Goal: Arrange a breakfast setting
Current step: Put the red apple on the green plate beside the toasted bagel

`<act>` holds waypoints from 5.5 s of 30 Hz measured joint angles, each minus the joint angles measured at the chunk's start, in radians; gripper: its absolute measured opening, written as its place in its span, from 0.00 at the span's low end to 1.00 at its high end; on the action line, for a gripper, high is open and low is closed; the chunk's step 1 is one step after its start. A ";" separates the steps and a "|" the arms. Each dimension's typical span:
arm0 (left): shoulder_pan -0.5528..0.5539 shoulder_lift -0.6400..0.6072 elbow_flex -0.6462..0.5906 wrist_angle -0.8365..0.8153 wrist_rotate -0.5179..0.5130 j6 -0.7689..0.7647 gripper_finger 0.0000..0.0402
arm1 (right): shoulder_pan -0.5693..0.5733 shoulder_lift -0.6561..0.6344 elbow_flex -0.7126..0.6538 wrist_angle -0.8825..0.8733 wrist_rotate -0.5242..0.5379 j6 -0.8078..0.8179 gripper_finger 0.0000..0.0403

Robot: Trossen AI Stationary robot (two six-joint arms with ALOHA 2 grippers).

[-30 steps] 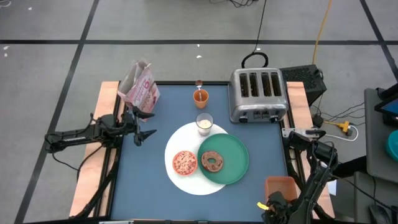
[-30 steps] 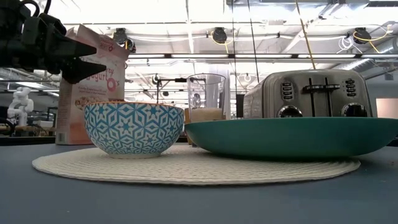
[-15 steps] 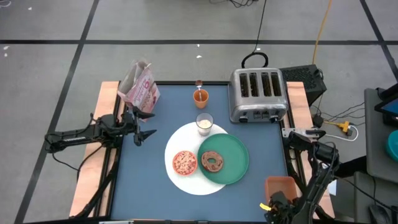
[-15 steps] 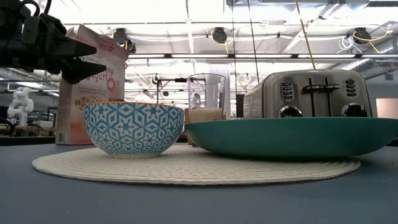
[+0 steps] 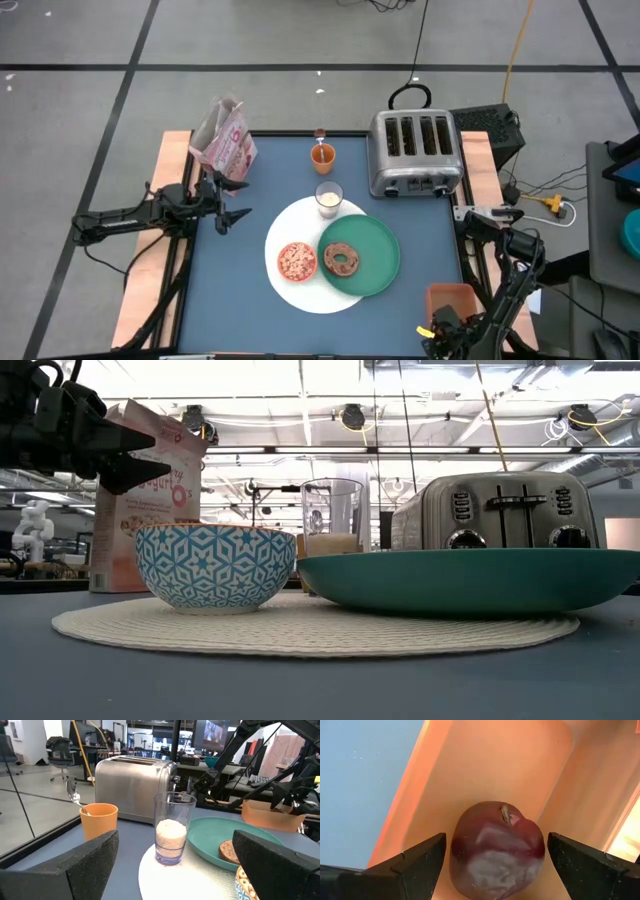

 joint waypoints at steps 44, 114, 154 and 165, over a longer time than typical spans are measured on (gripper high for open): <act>0.000 0.000 0.000 0.000 0.000 0.018 0.98 | 0.014 -0.002 -0.083 0.176 -0.024 -0.126 0.85; 0.000 0.000 0.000 0.000 0.000 0.019 0.98 | -0.024 -0.343 -0.084 -0.104 0.390 -0.006 0.66; 0.000 0.000 0.000 0.000 0.000 0.018 0.98 | -0.497 -0.513 -0.431 0.437 1.141 -0.985 0.65; 0.000 0.000 0.000 0.001 0.000 0.014 0.98 | -0.594 -0.678 -0.964 1.482 1.055 -1.569 0.66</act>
